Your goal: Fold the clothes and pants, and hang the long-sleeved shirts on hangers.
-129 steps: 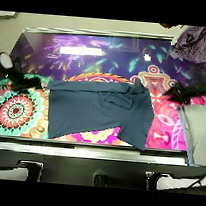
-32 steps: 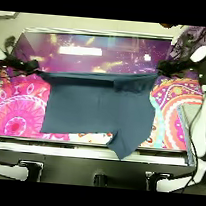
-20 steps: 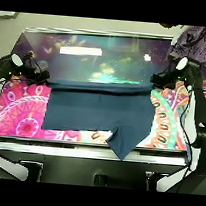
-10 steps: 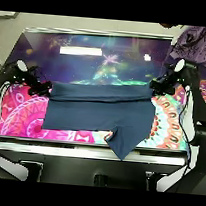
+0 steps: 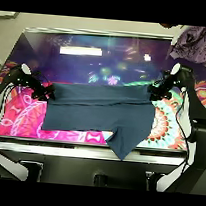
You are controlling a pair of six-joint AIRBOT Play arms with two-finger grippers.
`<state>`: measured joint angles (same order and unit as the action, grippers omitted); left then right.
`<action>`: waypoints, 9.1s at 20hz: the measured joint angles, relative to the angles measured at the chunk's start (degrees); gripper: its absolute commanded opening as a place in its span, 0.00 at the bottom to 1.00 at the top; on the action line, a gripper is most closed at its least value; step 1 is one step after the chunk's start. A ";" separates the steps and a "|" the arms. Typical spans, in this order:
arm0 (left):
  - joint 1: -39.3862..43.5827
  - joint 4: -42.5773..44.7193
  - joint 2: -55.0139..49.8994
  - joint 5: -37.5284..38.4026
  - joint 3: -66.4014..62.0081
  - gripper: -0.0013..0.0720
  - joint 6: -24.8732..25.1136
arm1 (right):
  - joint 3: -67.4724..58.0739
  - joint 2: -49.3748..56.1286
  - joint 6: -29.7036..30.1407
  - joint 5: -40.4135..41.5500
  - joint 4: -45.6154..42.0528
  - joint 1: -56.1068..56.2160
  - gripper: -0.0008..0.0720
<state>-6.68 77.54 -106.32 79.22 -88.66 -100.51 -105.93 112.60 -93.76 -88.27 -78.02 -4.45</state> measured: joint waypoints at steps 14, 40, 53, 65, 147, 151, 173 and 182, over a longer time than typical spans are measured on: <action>-9.55 10.78 21.38 4.42 -1.31 0.86 -1.31 | 19.85 -23.06 6.86 -3.41 13.20 -13.64 0.68; -18.08 7.54 39.60 1.95 27.65 0.84 0.61 | 80.02 -49.20 7.54 30.16 28.39 6.88 0.05; -33.83 -23.23 39.45 -6.67 52.74 0.84 20.24 | 80.02 -54.49 4.70 26.80 29.44 7.32 0.05; -30.29 -25.03 33.46 -9.99 53.90 0.60 21.07 | 80.02 -54.60 4.31 25.70 29.64 7.32 0.05; -7.17 -3.37 26.16 -10.56 5.97 0.94 1.86 | 37.92 -11.45 29.22 12.26 38.99 -17.62 0.86; -7.15 -3.34 26.18 -10.47 5.97 0.94 1.46 | 38.21 -11.15 29.75 14.58 39.89 -12.85 0.85; 21.46 -15.96 9.46 -21.00 5.79 0.04 -4.74 | 18.08 -22.51 6.16 4.33 6.93 -0.37 0.05; 42.01 -35.01 -11.21 -29.09 -10.73 0.04 -6.95 | 4.79 -28.98 0.02 -7.39 -2.08 -0.39 0.05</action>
<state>35.33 42.52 -117.54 50.13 -99.39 -107.46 -101.14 83.61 -93.73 -95.66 -80.09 -4.84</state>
